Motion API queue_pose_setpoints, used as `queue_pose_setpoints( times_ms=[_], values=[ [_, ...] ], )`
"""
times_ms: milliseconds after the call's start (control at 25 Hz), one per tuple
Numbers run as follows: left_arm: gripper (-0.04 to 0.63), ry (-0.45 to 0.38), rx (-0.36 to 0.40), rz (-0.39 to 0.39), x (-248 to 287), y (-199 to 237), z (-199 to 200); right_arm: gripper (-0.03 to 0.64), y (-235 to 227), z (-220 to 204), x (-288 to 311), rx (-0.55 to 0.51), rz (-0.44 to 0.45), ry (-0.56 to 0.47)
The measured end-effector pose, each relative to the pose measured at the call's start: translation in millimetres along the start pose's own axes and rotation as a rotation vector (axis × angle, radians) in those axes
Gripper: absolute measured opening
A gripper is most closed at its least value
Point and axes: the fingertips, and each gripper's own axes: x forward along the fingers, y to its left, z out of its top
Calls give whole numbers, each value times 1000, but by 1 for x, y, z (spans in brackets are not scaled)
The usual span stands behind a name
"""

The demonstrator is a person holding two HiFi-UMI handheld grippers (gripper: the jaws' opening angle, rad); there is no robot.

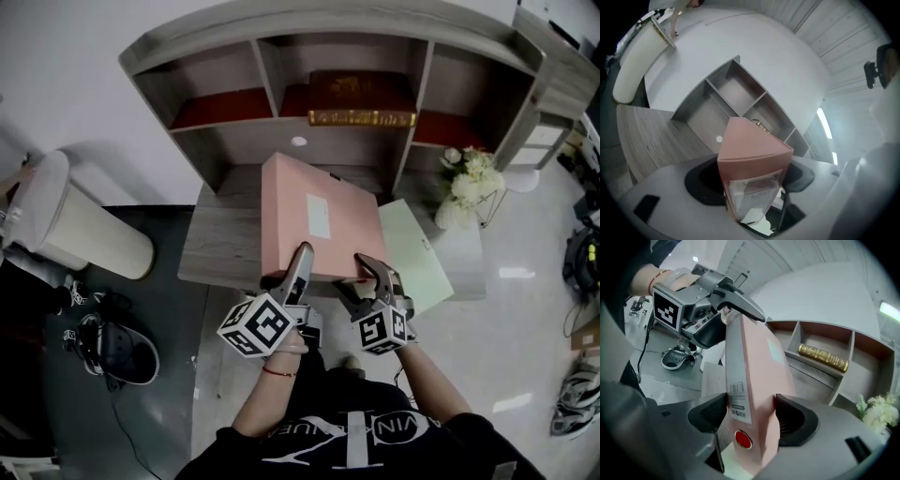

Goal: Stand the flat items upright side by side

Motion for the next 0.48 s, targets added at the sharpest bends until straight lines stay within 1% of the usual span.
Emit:
queue_pose_setpoints(
  times_ms=[80,240,360,480],
  values=[
    [316,-8,61,0,3,6,22,325,7,14,18,6,35,-7],
    [311,1,179,11,12,18,58,304,18,37,54,61,88,-24],
    [311,5,230,36,14,30,76,302,24,52,78,98,108,-40],
    [311,6,250,76,14,50,91,301,35,63,101,116,149,-52]
  ],
)
